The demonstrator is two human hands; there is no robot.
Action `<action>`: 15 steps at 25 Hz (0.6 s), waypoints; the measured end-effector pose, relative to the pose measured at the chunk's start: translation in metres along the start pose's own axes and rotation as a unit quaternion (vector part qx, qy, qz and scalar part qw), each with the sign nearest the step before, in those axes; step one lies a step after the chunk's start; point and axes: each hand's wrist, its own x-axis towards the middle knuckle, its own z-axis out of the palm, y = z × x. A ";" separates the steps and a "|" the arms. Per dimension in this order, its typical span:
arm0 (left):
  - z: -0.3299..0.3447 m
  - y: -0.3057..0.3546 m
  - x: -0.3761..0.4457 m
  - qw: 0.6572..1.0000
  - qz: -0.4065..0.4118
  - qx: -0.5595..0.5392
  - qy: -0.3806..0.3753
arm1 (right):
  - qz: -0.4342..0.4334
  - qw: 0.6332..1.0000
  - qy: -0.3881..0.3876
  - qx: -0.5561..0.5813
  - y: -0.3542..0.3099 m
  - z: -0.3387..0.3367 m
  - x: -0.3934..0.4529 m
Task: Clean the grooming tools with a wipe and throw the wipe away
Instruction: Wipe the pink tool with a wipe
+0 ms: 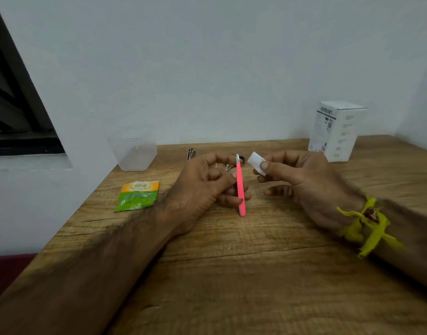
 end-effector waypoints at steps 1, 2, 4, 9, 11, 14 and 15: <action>0.000 -0.001 0.000 1.000 0.001 0.004 0.000 | 0.018 1.000 -0.006 0.020 0.000 0.001 0.000; 0.000 -0.001 0.000 1.000 0.003 0.007 -0.001 | 0.028 0.999 -0.011 0.035 0.000 0.001 0.000; 0.001 0.000 0.000 1.000 0.007 0.015 -0.003 | 0.041 0.997 -0.021 0.063 -0.003 0.002 0.000; 0.003 0.001 -0.003 1.000 0.005 0.008 -0.017 | 0.054 0.994 -0.027 0.093 -0.007 0.005 -0.003; 0.006 0.000 -0.003 1.000 0.006 0.008 -0.026 | 0.062 0.993 -0.020 0.102 -0.009 0.006 -0.003; 0.007 -0.001 -0.003 1.000 0.012 0.009 -0.025 | 0.073 0.991 0.003 0.115 -0.009 0.006 -0.003; 0.006 -0.001 -0.003 0.999 0.014 0.009 -0.027 | 0.077 0.990 0.010 0.122 -0.009 0.006 -0.002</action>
